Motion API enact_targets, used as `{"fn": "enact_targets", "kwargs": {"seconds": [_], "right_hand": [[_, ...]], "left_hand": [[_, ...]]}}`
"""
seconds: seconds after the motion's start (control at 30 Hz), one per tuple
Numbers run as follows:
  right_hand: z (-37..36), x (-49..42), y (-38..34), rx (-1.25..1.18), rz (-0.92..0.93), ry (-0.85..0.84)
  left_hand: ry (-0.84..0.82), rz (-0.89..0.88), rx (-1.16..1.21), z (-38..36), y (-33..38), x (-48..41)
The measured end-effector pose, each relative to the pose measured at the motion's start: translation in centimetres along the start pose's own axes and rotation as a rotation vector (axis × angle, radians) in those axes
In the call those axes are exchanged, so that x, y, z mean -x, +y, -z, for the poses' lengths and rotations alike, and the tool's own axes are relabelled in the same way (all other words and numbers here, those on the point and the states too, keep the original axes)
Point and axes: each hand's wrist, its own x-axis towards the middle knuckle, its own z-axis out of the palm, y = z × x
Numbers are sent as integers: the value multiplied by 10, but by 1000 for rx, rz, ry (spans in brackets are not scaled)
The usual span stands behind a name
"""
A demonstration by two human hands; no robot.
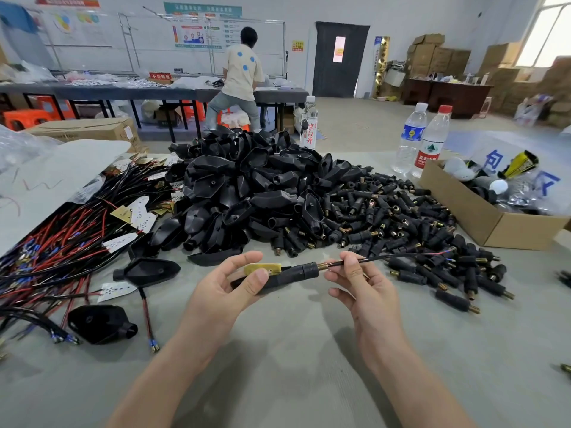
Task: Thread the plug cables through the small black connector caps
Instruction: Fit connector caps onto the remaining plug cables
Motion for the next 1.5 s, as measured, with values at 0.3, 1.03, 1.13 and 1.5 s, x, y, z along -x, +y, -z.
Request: {"fn": "enact_targets", "kwargs": {"seconds": [0.3, 1.03, 1.13, 1.5], "right_hand": [[4, -2, -5, -164, -23, 69], [0, 1, 6, -39, -164, -107], [1, 2, 5, 7, -151, -113], [1, -1, 11, 30, -108, -47]], "left_hand": [[-26, -2, -76, -4, -3, 1], [-102, 254, 120, 1, -9, 4], [-152, 294, 155, 3, -9, 4], [-144, 294, 155, 5, -8, -1]]}}
